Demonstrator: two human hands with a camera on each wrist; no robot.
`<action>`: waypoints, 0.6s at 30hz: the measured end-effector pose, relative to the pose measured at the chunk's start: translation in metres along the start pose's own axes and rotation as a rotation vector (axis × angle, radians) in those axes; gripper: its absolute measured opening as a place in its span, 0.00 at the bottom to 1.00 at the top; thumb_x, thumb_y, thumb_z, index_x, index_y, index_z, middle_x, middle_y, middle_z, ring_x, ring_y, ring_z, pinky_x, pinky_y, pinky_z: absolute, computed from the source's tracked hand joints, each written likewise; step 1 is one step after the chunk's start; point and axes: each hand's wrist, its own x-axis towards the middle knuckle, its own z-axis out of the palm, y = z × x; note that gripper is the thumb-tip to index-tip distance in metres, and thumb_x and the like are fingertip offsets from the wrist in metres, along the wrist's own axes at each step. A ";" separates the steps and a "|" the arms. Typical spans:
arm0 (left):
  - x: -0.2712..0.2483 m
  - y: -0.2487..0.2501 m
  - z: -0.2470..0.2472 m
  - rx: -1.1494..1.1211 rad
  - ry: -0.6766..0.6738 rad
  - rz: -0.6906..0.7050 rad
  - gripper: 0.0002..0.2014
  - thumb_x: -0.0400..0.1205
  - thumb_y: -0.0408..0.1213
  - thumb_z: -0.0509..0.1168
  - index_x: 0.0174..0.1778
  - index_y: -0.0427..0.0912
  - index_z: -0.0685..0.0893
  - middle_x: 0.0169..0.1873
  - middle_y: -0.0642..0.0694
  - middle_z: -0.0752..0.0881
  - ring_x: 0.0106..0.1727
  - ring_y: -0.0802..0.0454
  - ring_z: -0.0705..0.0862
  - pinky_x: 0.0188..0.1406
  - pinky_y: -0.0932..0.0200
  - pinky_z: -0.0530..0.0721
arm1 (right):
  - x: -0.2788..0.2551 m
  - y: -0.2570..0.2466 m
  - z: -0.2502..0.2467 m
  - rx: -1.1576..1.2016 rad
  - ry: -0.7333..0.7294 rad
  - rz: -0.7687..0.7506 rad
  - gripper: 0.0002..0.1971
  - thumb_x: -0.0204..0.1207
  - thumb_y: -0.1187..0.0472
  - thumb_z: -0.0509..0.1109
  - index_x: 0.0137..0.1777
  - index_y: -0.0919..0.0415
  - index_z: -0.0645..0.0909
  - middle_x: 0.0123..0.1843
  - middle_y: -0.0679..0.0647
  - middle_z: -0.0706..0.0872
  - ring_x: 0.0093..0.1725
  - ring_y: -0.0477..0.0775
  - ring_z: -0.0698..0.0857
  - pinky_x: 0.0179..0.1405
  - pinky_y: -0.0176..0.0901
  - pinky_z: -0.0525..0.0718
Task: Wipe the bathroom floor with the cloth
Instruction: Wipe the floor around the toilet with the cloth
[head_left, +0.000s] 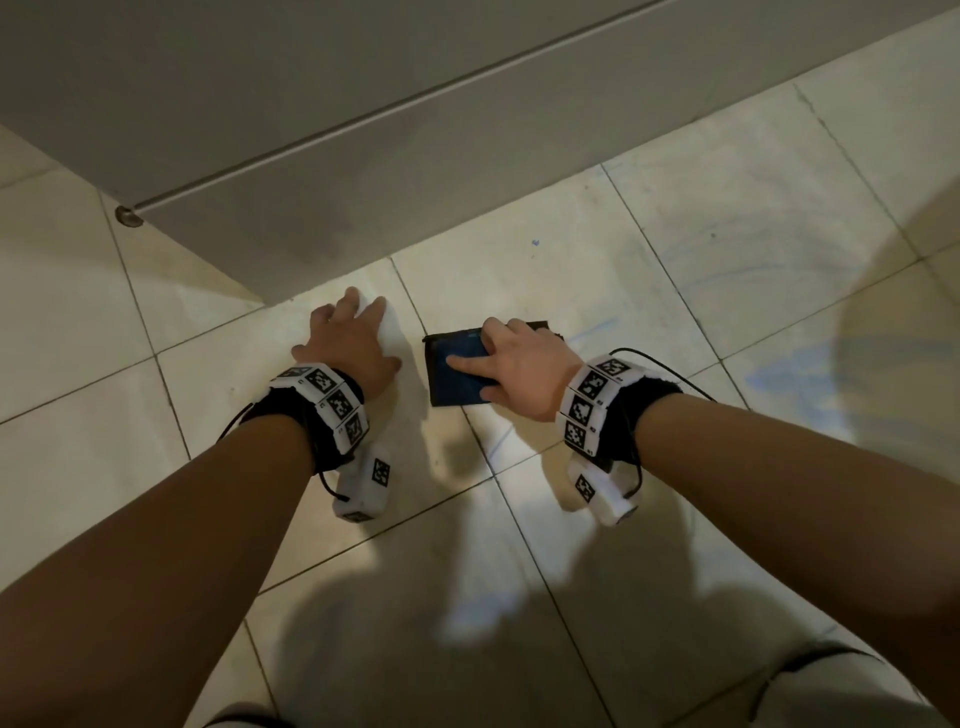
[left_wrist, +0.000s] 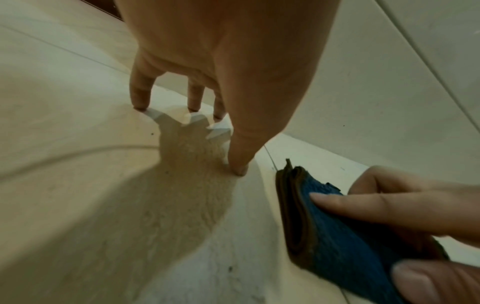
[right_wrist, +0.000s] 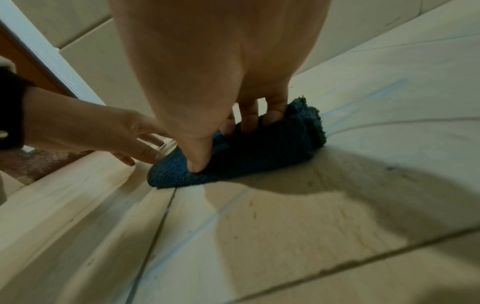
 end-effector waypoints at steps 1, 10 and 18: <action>0.000 0.000 0.000 0.001 0.002 -0.003 0.41 0.80 0.56 0.67 0.85 0.60 0.51 0.86 0.54 0.47 0.84 0.42 0.49 0.73 0.29 0.69 | -0.001 0.000 0.000 -0.006 0.002 -0.004 0.28 0.87 0.45 0.57 0.85 0.38 0.56 0.71 0.58 0.67 0.66 0.61 0.71 0.55 0.52 0.75; 0.003 0.002 0.001 -0.010 0.024 -0.002 0.40 0.79 0.54 0.68 0.84 0.60 0.54 0.86 0.52 0.49 0.84 0.43 0.50 0.70 0.29 0.71 | 0.008 -0.003 0.006 0.036 0.075 0.055 0.29 0.85 0.48 0.60 0.85 0.39 0.58 0.66 0.57 0.70 0.62 0.60 0.73 0.55 0.54 0.77; 0.002 0.004 0.000 -0.007 0.035 0.006 0.38 0.79 0.51 0.69 0.83 0.58 0.57 0.85 0.51 0.50 0.83 0.42 0.52 0.68 0.31 0.74 | 0.056 0.003 -0.011 0.136 0.182 0.218 0.28 0.86 0.47 0.58 0.85 0.37 0.57 0.66 0.57 0.68 0.62 0.59 0.72 0.58 0.53 0.76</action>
